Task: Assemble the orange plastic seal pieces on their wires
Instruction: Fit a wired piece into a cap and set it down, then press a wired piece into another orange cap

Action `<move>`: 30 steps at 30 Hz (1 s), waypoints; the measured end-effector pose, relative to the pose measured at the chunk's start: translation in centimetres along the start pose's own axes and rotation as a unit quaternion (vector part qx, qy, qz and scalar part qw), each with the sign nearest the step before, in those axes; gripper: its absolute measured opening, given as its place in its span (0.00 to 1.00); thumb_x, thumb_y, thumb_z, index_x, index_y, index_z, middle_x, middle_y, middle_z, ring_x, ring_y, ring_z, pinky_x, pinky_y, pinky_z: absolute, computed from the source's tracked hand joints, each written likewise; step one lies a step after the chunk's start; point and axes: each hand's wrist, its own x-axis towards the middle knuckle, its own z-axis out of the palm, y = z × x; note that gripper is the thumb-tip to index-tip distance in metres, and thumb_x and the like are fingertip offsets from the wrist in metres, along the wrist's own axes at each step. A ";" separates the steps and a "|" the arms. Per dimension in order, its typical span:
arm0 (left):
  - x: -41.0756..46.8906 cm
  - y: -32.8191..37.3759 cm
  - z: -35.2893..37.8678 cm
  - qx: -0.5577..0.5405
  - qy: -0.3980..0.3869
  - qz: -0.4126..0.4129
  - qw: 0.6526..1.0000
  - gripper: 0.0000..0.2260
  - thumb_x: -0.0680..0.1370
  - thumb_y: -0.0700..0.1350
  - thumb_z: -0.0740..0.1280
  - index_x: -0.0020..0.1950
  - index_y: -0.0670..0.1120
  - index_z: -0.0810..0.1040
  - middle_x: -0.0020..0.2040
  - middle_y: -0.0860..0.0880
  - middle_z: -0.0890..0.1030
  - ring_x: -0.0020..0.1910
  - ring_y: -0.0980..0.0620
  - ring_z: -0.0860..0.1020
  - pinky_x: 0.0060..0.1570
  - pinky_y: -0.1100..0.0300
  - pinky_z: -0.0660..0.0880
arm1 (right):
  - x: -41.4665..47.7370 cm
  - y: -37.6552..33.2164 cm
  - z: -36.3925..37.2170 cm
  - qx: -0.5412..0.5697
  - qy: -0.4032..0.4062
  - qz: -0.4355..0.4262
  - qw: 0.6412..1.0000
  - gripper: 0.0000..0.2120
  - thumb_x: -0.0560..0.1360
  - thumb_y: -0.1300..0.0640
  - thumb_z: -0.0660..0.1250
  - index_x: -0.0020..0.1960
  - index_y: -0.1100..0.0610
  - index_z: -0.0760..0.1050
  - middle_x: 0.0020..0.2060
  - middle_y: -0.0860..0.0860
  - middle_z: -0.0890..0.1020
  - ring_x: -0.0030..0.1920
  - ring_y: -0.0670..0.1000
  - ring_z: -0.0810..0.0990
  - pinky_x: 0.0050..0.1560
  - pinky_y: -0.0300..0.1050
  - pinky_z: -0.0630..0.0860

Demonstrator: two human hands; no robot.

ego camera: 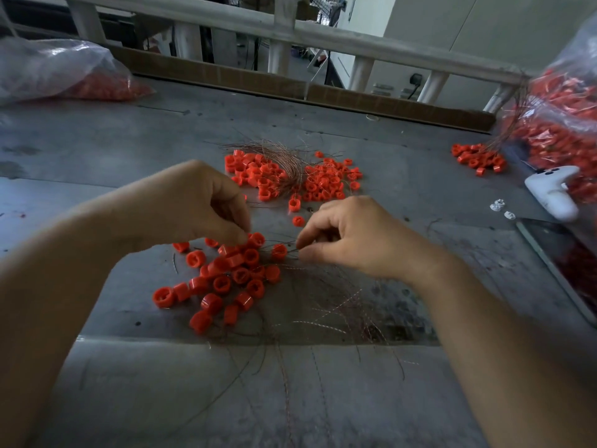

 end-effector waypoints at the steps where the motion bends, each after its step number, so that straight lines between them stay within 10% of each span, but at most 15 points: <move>1: 0.0 0.0 0.1 -0.001 -0.004 -0.005 1.000 0.05 0.65 0.44 0.75 0.32 0.54 0.82 0.31 0.54 0.82 0.29 0.61 0.79 0.32 0.73 0.73 | 0.1 0.0 0.1 -0.006 -0.009 0.003 1.000 0.07 0.68 0.53 0.73 0.44 0.54 0.82 0.32 0.40 0.75 0.34 0.30 0.73 0.36 0.23 0.67; 4: 0.5 -0.3 0.3 -0.021 0.061 -0.024 0.998 0.10 0.58 0.59 0.70 0.32 0.55 0.82 0.32 0.57 0.82 0.33 0.63 0.79 0.37 0.66 0.71 | 0.2 0.1 0.0 -0.004 -0.011 0.010 1.000 0.14 0.65 0.43 0.70 0.43 0.52 0.81 0.35 0.41 0.78 0.37 0.33 0.75 0.37 0.24 0.69; 10: 2.7 -2.5 1.5 0.136 0.256 -0.010 0.957 0.10 0.72 0.40 0.71 0.52 0.47 0.81 0.44 0.51 0.78 0.44 0.53 0.75 0.46 0.63 0.66 | 0.1 0.8 -1.2 0.020 0.121 0.041 0.992 0.11 0.68 0.44 0.68 0.39 0.51 0.80 0.32 0.44 0.80 0.35 0.42 0.77 0.32 0.31 0.72; 17: 4.1 -3.5 1.6 0.215 0.193 0.000 0.957 0.14 0.71 0.45 0.72 0.56 0.48 0.81 0.48 0.46 0.78 0.47 0.48 0.74 0.44 0.61 0.64 | 0.4 1.6 -1.9 0.038 0.259 0.084 0.962 0.07 0.72 0.52 0.69 0.39 0.55 0.81 0.30 0.44 0.79 0.33 0.50 0.78 0.35 0.39 0.72; 30: 2.3 -1.8 0.7 0.245 0.186 0.084 0.948 0.05 0.75 0.45 0.67 0.49 0.47 0.80 0.45 0.49 0.82 0.41 0.51 0.76 0.42 0.56 0.74 | 0.6 1.7 -1.6 0.039 0.267 0.078 0.960 0.07 0.72 0.52 0.69 0.40 0.55 0.81 0.28 0.46 0.78 0.29 0.45 0.76 0.32 0.37 0.72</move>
